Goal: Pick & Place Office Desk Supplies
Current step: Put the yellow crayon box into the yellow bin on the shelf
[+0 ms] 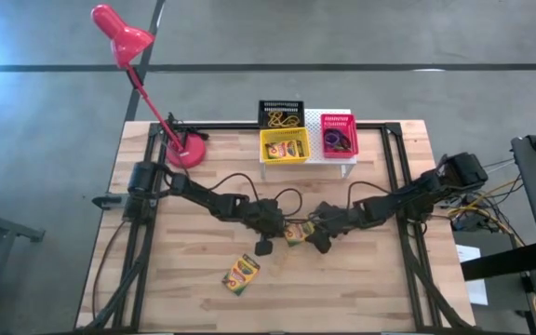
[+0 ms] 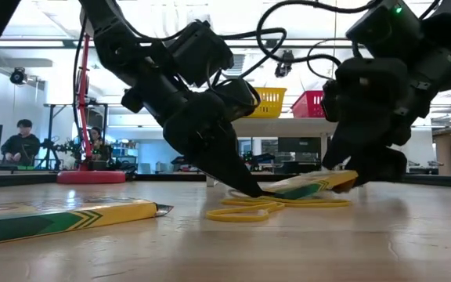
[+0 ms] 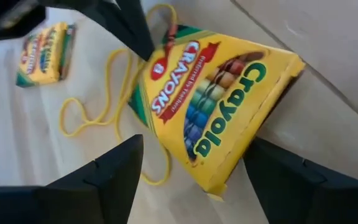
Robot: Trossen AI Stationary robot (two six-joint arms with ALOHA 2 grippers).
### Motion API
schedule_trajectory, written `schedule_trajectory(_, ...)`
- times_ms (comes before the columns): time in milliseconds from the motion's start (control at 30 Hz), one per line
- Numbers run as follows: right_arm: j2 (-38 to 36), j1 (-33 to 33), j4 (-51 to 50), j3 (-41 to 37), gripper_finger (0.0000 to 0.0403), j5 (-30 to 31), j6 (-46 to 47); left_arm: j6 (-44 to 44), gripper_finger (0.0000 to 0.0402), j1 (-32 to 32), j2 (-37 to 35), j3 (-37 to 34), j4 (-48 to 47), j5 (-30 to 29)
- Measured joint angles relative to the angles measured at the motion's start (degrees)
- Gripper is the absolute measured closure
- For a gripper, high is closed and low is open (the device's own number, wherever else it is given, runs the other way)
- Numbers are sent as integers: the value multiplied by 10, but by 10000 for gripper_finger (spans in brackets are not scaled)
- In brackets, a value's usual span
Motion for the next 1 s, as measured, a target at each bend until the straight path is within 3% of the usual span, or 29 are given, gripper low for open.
schedule_trajectory(200,-5,-1,2,0,184,9,-5,0,400,0,0,0,0,-1)
schedule_trajectory(433,-6,-1,3,0,283,23,-5,1,389,1,-11,-1,-10,-7)
schedule_trajectory(633,-21,10,7,1,357,23,-9,3,381,3,-67,-2,-66,-7)
schedule_trajectory(833,-97,30,1,11,373,56,-34,1,382,-2,-172,-2,-158,-32)
schedule_trajectory(1000,-164,29,-27,59,371,73,-92,-9,383,-29,-267,-2,-245,-153)
